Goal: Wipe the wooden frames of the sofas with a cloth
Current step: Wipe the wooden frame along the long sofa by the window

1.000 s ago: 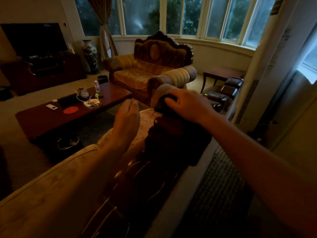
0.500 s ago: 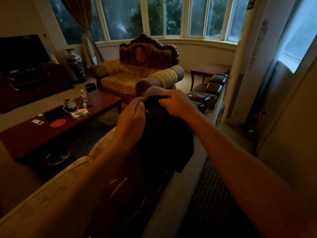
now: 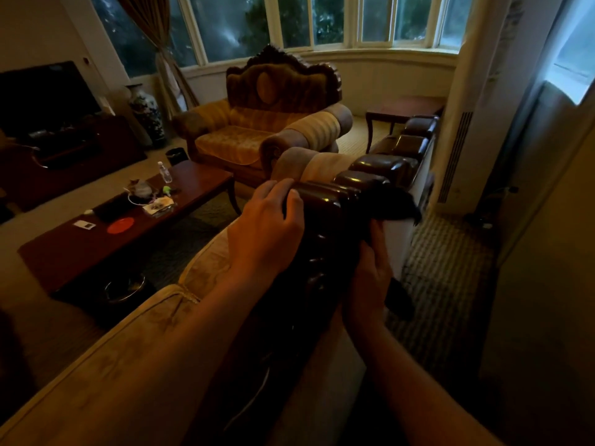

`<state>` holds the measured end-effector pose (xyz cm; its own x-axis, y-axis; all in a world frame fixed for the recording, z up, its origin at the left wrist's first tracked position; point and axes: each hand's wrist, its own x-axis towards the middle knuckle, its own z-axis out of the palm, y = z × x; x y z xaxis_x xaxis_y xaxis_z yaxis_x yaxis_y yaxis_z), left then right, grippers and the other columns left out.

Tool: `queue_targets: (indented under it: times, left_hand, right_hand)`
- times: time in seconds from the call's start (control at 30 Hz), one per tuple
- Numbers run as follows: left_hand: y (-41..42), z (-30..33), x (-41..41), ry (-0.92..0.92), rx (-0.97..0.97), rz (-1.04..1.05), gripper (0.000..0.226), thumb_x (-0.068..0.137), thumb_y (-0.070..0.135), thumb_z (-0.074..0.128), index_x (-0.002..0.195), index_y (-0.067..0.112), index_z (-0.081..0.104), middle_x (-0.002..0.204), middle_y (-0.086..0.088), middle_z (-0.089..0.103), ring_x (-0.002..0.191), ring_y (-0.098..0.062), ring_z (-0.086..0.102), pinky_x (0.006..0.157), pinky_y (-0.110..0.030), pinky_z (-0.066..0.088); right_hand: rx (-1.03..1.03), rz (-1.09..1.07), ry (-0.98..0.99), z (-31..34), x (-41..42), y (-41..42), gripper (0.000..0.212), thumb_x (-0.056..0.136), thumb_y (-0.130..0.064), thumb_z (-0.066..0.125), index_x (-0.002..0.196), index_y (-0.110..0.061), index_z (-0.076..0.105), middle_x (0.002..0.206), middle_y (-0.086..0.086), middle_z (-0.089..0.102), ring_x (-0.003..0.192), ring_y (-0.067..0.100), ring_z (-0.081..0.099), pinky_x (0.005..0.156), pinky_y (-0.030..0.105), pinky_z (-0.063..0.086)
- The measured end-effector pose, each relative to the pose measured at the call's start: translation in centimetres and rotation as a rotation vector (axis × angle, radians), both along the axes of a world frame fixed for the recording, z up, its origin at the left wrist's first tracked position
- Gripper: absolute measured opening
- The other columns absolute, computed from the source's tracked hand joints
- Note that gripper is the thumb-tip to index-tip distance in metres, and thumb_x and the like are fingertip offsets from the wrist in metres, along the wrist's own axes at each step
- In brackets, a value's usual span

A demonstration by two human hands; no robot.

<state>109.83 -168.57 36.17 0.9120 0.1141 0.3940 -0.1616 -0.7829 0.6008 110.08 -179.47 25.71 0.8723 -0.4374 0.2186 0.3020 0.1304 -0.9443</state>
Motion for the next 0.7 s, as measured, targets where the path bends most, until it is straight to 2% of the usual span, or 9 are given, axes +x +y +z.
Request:
queue_targets:
  times: [0.07,0.13,0.2,0.27,0.37,0.43,0.53,0.6,0.7]
  left_hand:
    - [0.1,-0.2,0.0,0.002,0.000,0.006,0.057,0.087,0.047,0.022,0.134,0.028,0.048,0.141,0.009,0.044,0.128,-0.011,0.041,0.092,-0.027,0.032]
    - [0.3,-0.2,0.0,0.015,0.011,0.010,0.058,0.086,0.046,0.021,0.135,0.030,0.046,0.142,0.010,0.043,0.129,-0.010,0.040,0.091,-0.029,0.033]
    - [0.4,-0.2,0.0,0.018,0.008,0.001,0.057,0.086,0.045,0.021,0.136,0.030,0.046,0.142,0.011,0.042,0.128,-0.010,0.041,0.091,-0.029,0.033]
    - [0.4,-0.2,0.1,0.014,-0.004,0.007,0.058,0.085,0.045,0.021,0.135,0.031,0.047,0.141,0.011,0.044,0.127,-0.011,0.042,0.095,-0.032,0.036]
    - [0.3,-0.1,0.2,0.008,-0.012,0.017,0.059,0.084,0.045,0.021,0.134,0.030,0.049,0.139,0.010,0.046,0.126,-0.012,0.044,0.101,-0.039,0.038]
    - [0.3,-0.1,0.2,0.002,-0.014,0.024,0.058,0.084,0.045,0.021,0.133,0.030,0.049,0.139,0.010,0.046,0.125,-0.012,0.045,0.099,-0.038,0.038]
    - [0.3,-0.2,0.2,0.002,-0.010,0.032,0.058,0.084,0.045,0.021,0.133,0.032,0.049,0.139,0.011,0.046,0.125,-0.011,0.044,0.095,-0.035,0.036]
    - [0.3,-0.2,0.2,0.006,-0.010,0.028,0.058,0.084,0.045,0.021,0.133,0.033,0.048,0.139,0.013,0.045,0.125,-0.011,0.044,0.094,-0.034,0.035]
    - [0.4,-0.3,0.3,0.004,-0.020,0.016,0.059,0.083,0.044,0.021,0.134,0.032,0.048,0.140,0.012,0.045,0.126,-0.011,0.043,0.098,-0.038,0.037]
  right_hand:
    - [-0.043,0.070,-0.023,0.0,-3.4,0.8,0.028,0.096,-0.023,0.050,0.114,-0.042,0.057,0.116,-0.018,0.060,0.116,0.001,0.053,0.099,0.018,0.042]
    - [-0.141,0.085,-0.040,1.0,-4.9,0.8,0.029,0.093,-0.022,0.054,0.117,-0.039,0.052,0.112,-0.026,0.052,0.107,-0.014,0.050,0.087,0.001,0.039]
    - [-0.140,0.026,-0.047,1.9,-2.5,-1.1,0.038,0.090,-0.026,0.058,0.127,-0.028,0.046,0.115,-0.019,0.051,0.104,-0.010,0.051,0.082,0.003,0.043]
    - [-0.131,0.057,-0.010,3.0,1.0,-3.6,0.046,0.091,-0.033,0.056,0.133,-0.020,0.042,0.120,-0.010,0.054,0.107,0.000,0.055,0.083,0.015,0.051]
    - [-0.218,0.093,0.042,3.4,4.3,-4.5,0.038,0.098,-0.035,0.044,0.128,-0.014,0.052,0.110,-0.004,0.060,0.101,0.006,0.058,0.085,0.031,0.051]
    - [-0.190,0.030,0.024,3.2,3.9,-3.2,0.031,0.099,-0.031,0.044,0.121,-0.012,0.055,0.099,-0.011,0.059,0.090,-0.002,0.058,0.077,0.023,0.048]
    - [-0.143,0.032,-0.063,2.2,-0.6,-0.3,0.009,0.097,-0.021,0.048,0.104,-0.022,0.054,0.087,-0.012,0.059,0.077,-0.007,0.059,0.066,0.013,0.048]
    - [-0.154,0.050,-0.135,1.4,-4.5,1.4,0.014,0.095,-0.017,0.051,0.094,-0.031,0.051,0.083,-0.013,0.059,0.073,-0.006,0.059,0.063,0.010,0.047]
    - [-0.295,0.020,-0.175,1.1,-4.2,1.4,0.003,0.092,-0.036,0.050,0.092,-0.035,0.048,0.083,-0.015,0.057,0.073,-0.001,0.059,0.061,0.010,0.045]
